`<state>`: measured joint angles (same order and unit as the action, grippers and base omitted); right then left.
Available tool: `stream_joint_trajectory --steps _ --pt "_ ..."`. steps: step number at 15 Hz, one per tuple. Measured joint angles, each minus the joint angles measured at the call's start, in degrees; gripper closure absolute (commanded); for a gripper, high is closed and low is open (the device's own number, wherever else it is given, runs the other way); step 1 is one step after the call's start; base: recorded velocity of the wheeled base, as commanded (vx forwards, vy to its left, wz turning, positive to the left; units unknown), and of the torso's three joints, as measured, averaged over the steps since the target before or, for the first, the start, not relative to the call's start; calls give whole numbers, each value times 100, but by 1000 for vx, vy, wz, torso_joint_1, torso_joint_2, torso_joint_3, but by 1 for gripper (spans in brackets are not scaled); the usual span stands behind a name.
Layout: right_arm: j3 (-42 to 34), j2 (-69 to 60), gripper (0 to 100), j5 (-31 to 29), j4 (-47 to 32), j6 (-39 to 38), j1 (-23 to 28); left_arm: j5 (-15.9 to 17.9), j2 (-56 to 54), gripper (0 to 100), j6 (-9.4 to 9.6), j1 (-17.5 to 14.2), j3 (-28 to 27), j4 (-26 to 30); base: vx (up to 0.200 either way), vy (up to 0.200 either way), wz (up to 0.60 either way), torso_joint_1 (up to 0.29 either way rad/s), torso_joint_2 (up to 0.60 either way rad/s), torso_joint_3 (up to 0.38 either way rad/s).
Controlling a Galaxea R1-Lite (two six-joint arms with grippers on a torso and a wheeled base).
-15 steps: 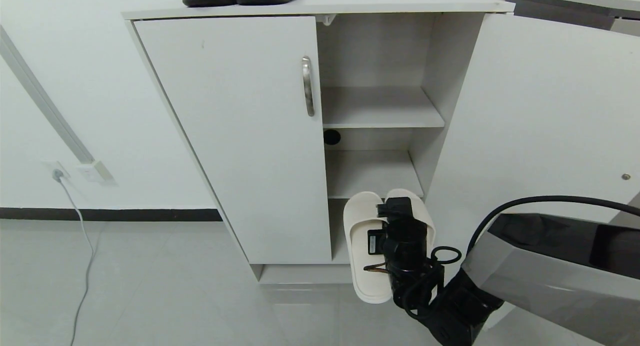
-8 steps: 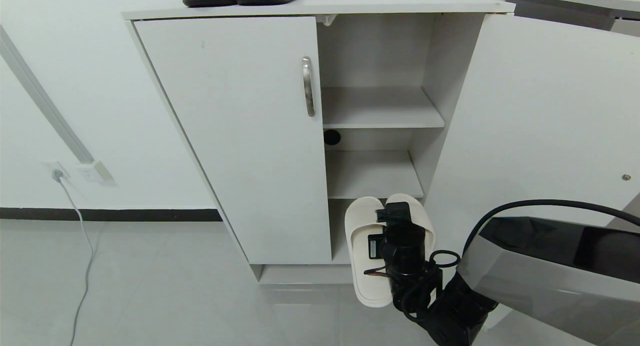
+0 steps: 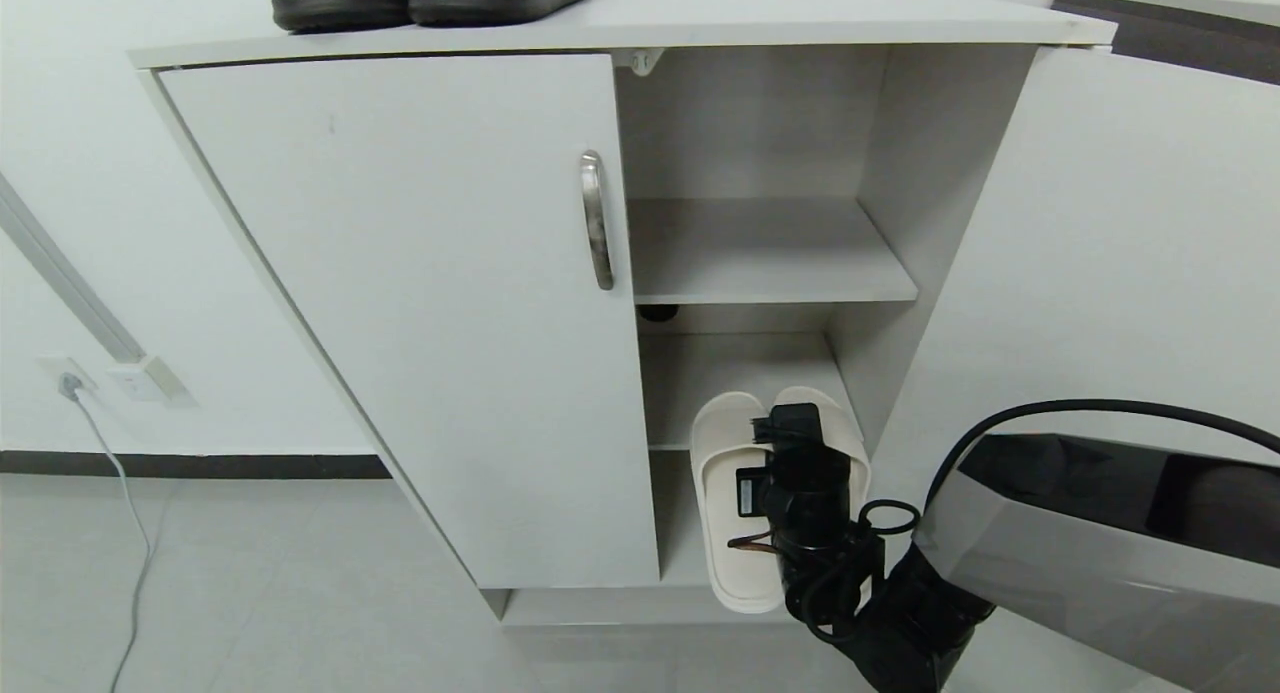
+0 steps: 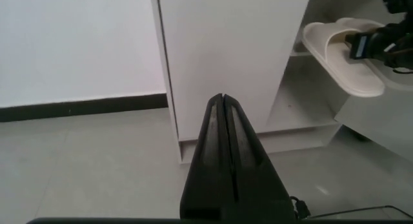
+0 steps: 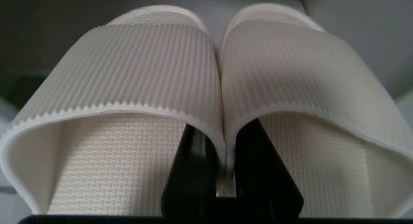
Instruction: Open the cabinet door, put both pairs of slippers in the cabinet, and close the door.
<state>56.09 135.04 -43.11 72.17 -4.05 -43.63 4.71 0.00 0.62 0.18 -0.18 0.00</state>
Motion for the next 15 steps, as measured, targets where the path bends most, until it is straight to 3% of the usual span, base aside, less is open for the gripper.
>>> stream_joint_trajectory --steps 6,15 --pt "378 168 100 257 -67 -2 184 -33 0 100 -41 0 0 0 0 0 0 0 0 0" --pt "2647 728 100 723 -1998 -24 544 -30 0 100 -46 0 0 0 0 0 0 0 0 0"
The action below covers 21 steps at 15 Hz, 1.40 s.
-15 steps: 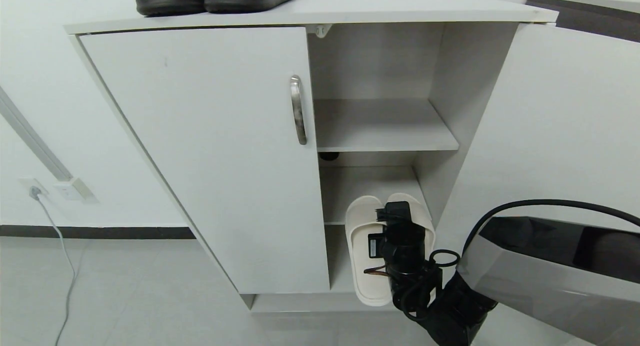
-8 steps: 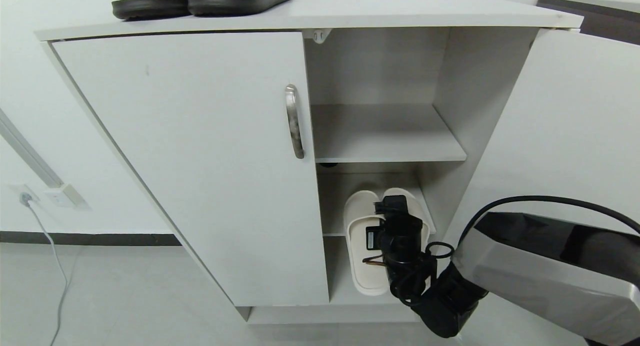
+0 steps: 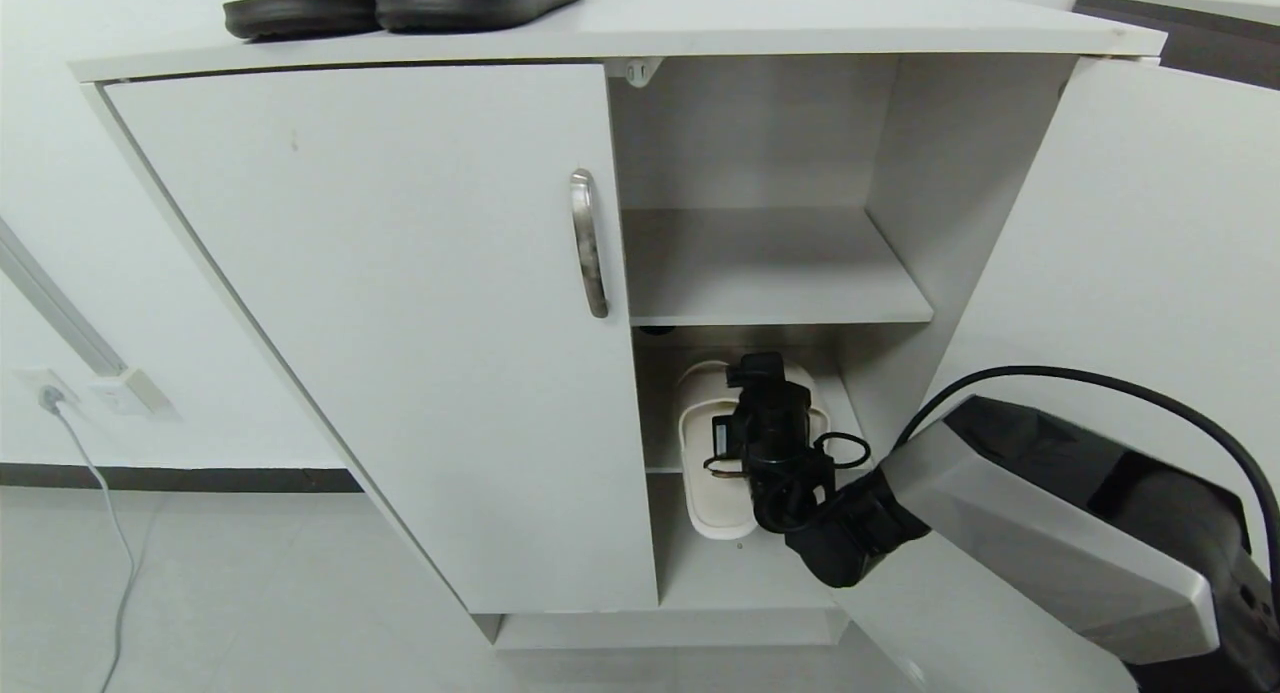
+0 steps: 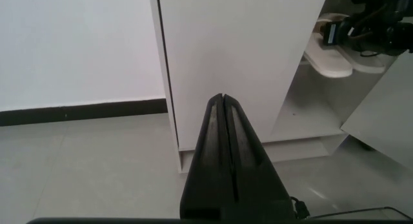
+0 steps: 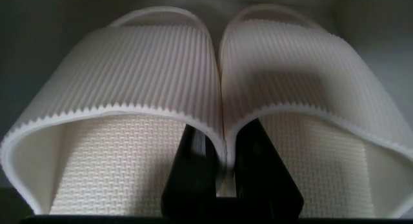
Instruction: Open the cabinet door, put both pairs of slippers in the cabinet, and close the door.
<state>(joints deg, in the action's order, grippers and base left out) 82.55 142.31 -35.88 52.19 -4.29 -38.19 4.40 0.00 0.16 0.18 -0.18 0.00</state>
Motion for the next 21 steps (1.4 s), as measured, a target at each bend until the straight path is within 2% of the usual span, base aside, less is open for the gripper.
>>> stream_joint_trajectory --steps 7,20,21 --pt "1793 490 100 79 -1289 -2 336 2 0 100 2 0 0 0 0 0 0 0 0 0" --pt "2317 840 100 158 -1585 -2 474 0 0 100 2 0 0 0 0 0 0 0 0 0" --pt "2332 857 0 161 -1592 -2 473 0 0 100 2 0 0 0 0 0 0 0 0 0"
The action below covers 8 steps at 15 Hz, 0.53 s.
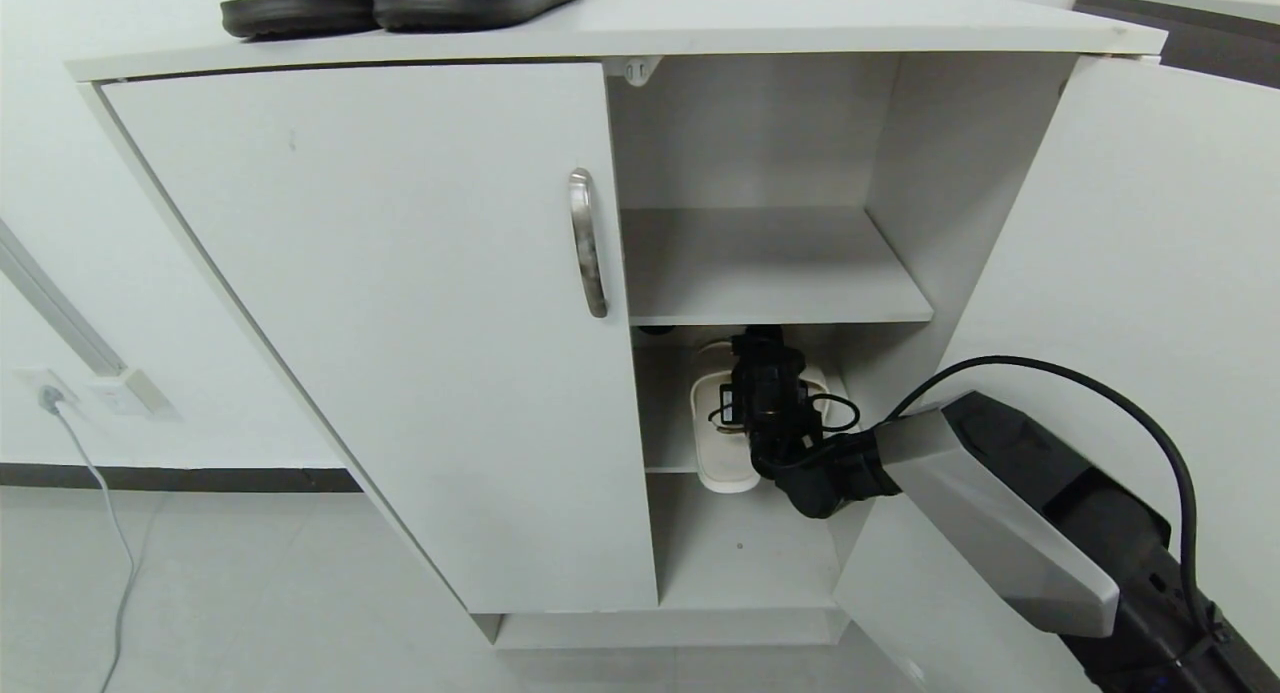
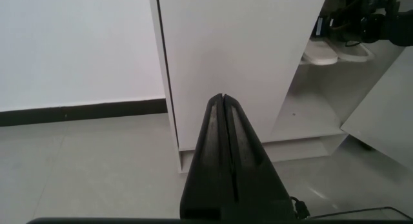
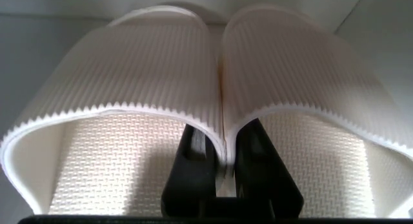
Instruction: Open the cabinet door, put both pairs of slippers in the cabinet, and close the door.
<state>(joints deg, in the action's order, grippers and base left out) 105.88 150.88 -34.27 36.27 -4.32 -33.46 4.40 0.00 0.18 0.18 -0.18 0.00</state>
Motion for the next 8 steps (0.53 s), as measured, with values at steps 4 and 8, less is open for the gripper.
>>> stream_joint_trajectory --steps 4,8 --pt "-76 6 0 -5 29 -2 0 0 0 100 0 0 0 0 0 0 0 0 0 0" --pt "-962 -356 0 -11 391 -11 -51 0 0 100 0 0 0 0 0 0 0 0 0 0"
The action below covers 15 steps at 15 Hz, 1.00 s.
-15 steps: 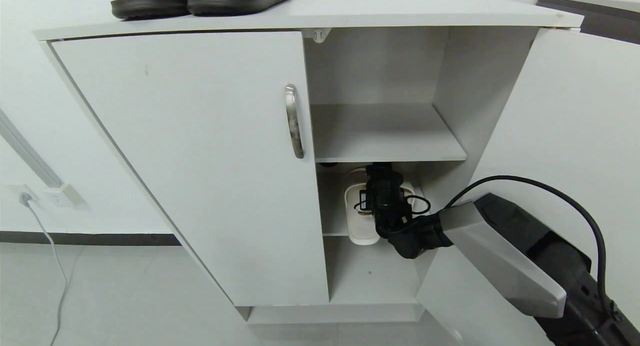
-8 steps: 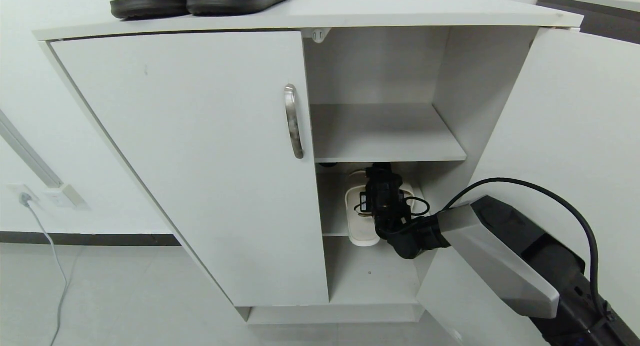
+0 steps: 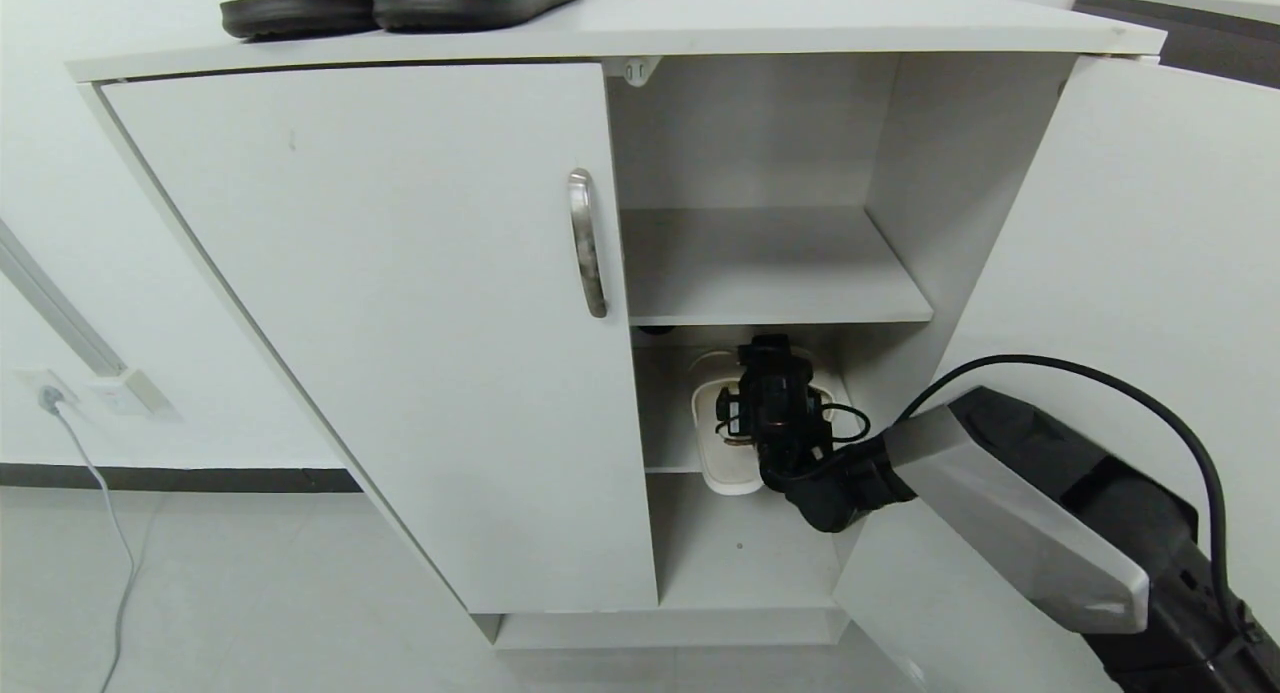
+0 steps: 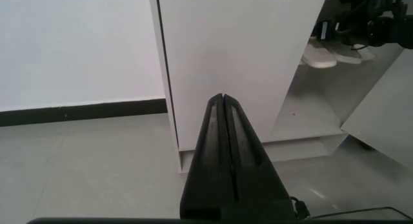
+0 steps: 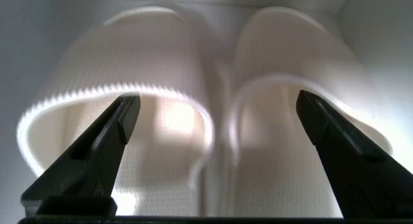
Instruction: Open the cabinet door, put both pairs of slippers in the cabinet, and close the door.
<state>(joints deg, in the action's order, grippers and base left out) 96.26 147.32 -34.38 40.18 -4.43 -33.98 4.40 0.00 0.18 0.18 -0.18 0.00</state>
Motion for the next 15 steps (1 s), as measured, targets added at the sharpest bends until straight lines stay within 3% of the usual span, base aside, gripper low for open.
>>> stream_joint_trajectory --steps 10,12,15 --pt "-5068 -2638 0 -30 2222 0 -992 0 0 100 9 0 0 0 0 0 0 0 0 0" --pt "-5671 -3068 0 -2 2469 -33 -1236 6 0 100 6 0 0 0 0 0 0 0 0 0" --pt "-5880 -3305 0 4 2486 -41 -1332 6 0 100 11 0 0 0 -67 0 0 1 2 1"
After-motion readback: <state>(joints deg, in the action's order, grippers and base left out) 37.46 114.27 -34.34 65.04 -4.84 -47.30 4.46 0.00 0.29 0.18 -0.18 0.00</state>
